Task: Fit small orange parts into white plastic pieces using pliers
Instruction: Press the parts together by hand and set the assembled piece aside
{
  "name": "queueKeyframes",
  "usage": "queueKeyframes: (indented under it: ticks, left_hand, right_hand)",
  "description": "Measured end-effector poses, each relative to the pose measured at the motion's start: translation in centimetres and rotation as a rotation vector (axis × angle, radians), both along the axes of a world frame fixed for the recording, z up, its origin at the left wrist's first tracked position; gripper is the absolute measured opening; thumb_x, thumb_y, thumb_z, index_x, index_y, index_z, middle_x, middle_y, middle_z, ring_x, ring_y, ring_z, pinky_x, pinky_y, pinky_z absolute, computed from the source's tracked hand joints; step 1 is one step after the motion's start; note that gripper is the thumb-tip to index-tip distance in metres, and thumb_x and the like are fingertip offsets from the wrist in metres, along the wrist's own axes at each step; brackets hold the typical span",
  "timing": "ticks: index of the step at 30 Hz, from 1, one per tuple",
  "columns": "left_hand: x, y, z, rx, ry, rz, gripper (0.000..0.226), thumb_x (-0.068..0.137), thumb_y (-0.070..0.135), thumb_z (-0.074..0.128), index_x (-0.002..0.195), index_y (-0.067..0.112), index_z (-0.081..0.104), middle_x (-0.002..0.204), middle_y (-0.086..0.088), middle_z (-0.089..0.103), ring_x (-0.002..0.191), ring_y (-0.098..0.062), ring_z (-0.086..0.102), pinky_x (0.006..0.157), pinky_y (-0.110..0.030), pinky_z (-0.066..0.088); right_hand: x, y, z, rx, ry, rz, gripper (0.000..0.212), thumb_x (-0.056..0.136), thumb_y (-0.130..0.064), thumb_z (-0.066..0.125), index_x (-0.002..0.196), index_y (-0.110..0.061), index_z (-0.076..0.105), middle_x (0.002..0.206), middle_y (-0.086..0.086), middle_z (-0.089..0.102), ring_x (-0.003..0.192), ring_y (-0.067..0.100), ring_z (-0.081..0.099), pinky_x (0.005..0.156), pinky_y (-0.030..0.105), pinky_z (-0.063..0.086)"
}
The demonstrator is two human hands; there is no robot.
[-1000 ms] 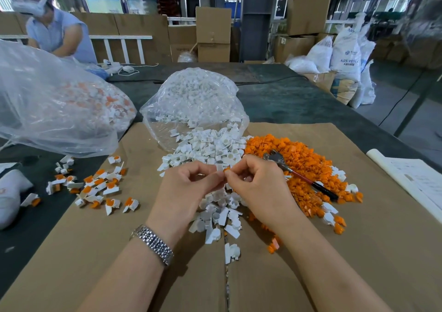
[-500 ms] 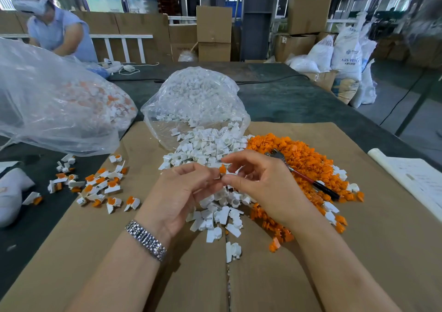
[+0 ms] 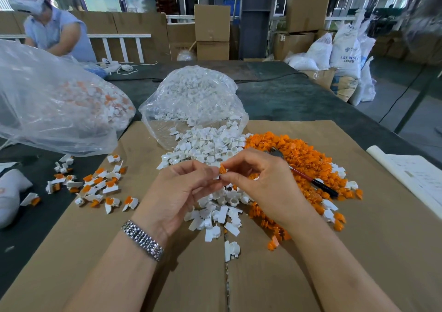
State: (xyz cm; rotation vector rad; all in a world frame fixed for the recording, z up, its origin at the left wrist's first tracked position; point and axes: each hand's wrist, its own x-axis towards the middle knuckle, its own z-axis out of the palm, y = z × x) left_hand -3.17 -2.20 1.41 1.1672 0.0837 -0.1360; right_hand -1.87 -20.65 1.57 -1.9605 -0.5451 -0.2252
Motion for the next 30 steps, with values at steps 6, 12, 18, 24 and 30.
queueKeyframes:
  ticks: [6,12,18,24,30]
  left_hand:
    - [0.0,0.4,-0.1,0.012,0.008,-0.047,0.012,0.074,0.004,0.078,0.077,-0.004,0.069,0.065,-0.009,0.068,0.074,-0.023,0.073,0.072,-0.027,0.062]
    - [0.1,0.6,-0.2,0.012,0.003,-0.069,0.014,0.074,0.003,0.079,0.08,-0.006,0.07,0.084,-0.02,0.074,0.084,-0.029,0.075,0.076,-0.029,0.063]
    - [0.1,0.6,-0.1,-0.001,-0.017,-0.064,0.017,0.076,0.001,0.077,0.082,-0.01,0.066,0.089,-0.021,0.075,0.084,-0.027,0.075,0.073,-0.027,0.061]
    - [0.1,0.6,-0.1,0.016,-0.01,-0.027,0.019,0.072,0.0,0.078,0.083,-0.01,0.066,0.084,-0.019,0.074,0.082,-0.027,0.075,0.07,-0.026,0.061]
    - [0.2,0.8,-0.1,0.017,0.01,0.024,0.014,0.063,0.005,0.083,0.075,0.001,0.076,0.091,-0.022,0.076,0.088,-0.033,0.077,0.064,-0.023,0.061]
  right_hand:
    - [-0.1,-0.8,0.6,0.067,0.156,0.178,0.028,0.087,-0.021,0.078,0.115,-0.028,0.075,0.093,0.003,0.069,0.086,0.027,0.063,0.077,0.033,0.056]
    - [0.2,-0.7,0.1,0.115,0.119,0.131,0.022,0.086,-0.017,0.079,0.108,-0.02,0.078,0.088,0.005,0.071,0.084,0.023,0.068,0.08,0.031,0.059]
    - [0.3,-0.6,-0.1,0.138,0.104,0.127,0.021,0.085,-0.015,0.079,0.106,-0.021,0.078,0.088,0.003,0.072,0.084,0.022,0.07,0.081,0.03,0.06]
    - [0.1,-0.7,0.3,0.087,0.145,0.146,0.027,0.085,-0.021,0.08,0.112,-0.024,0.076,0.092,0.001,0.072,0.086,0.021,0.068,0.08,0.031,0.06]
    - [1.3,-3.7,0.8,-0.494,0.109,-0.593,0.041,0.093,-0.053,0.063,0.123,-0.024,0.062,0.12,-0.004,0.062,0.111,0.013,0.058,0.097,0.041,0.05]
